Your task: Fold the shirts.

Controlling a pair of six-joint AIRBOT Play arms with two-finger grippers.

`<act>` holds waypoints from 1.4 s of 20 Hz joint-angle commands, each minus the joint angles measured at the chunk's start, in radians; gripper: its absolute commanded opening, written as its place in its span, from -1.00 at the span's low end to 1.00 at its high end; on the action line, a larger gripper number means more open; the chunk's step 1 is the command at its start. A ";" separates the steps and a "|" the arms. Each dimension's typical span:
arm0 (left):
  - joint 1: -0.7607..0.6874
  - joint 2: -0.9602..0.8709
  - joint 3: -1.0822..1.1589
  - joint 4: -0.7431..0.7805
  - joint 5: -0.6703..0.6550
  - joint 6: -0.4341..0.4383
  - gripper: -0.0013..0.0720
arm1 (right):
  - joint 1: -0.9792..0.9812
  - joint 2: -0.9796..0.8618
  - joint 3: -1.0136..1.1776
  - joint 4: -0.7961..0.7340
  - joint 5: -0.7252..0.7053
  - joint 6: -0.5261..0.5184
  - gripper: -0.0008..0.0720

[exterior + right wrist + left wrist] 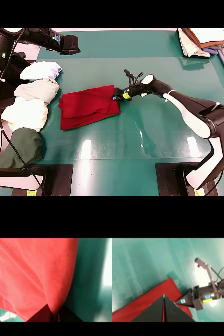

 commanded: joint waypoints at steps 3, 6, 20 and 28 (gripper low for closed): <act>-0.077 -0.001 0.001 0.000 0.039 0.003 -0.90 | -0.189 0.160 0.039 -0.295 0.072 0.080 -0.94; -0.116 -0.001 0.001 0.000 0.063 0.020 -0.90 | -0.404 0.293 0.039 -0.499 0.171 0.131 -0.94; -0.125 -0.001 0.001 -0.003 0.078 0.007 -0.90 | -1.342 0.525 -0.116 -0.631 0.246 0.180 -0.94; -0.125 -0.001 0.001 -0.003 0.079 0.012 -0.90 | -1.369 0.690 -0.328 -0.731 0.242 0.179 0.65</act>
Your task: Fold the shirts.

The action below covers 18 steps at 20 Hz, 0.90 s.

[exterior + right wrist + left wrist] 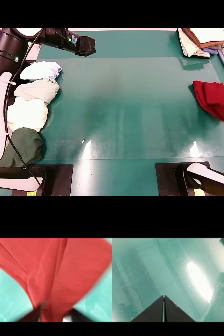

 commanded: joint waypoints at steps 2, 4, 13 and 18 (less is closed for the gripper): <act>0.001 -0.001 0.001 0.000 0.002 0.003 -0.90 | -0.039 0.090 -0.037 -0.150 0.027 0.019 0.86; 0.001 -0.001 0.001 0.000 0.002 0.003 -0.90 | -0.061 0.130 0.018 -0.143 0.042 0.031 0.86; 0.001 0.000 0.001 -0.002 -0.015 0.003 -0.90 | 0.492 0.277 0.060 0.161 0.017 0.026 0.62; 0.001 0.000 0.001 -0.003 0.039 0.003 -0.90 | 0.871 0.277 0.060 0.153 -0.006 -0.021 -0.93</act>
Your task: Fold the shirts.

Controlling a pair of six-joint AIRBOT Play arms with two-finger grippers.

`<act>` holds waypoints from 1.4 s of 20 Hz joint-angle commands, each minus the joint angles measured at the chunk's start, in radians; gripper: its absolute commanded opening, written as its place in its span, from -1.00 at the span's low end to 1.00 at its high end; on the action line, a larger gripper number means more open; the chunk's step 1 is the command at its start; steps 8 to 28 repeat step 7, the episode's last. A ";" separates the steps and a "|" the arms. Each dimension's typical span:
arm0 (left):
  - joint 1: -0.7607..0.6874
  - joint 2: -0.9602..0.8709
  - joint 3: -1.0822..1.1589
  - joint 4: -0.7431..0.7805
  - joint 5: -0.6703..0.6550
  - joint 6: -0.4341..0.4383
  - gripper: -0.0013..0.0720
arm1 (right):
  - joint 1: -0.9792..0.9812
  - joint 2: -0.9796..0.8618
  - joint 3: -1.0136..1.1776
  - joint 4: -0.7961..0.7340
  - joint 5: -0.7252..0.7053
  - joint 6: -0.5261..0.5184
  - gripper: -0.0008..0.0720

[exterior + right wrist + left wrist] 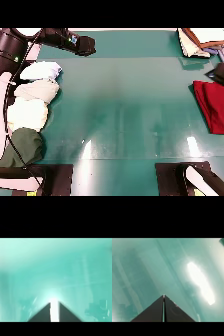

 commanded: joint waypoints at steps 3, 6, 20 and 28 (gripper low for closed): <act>0.001 0.000 0.001 -0.002 0.069 0.000 -0.90 | 0.315 0.006 0.001 0.006 -0.029 -0.053 -0.94; 0.001 0.000 0.001 -0.002 0.113 0.000 -0.90 | 0.340 0.006 0.001 0.008 -0.027 -0.053 -0.93; 0.001 0.000 0.001 -0.002 0.126 0.000 -0.90 | 0.340 0.006 0.001 0.008 -0.025 -0.053 -0.94; 0.001 0.000 0.001 -0.002 0.126 0.000 -0.90 | 0.340 0.006 0.001 0.008 -0.025 -0.053 -0.94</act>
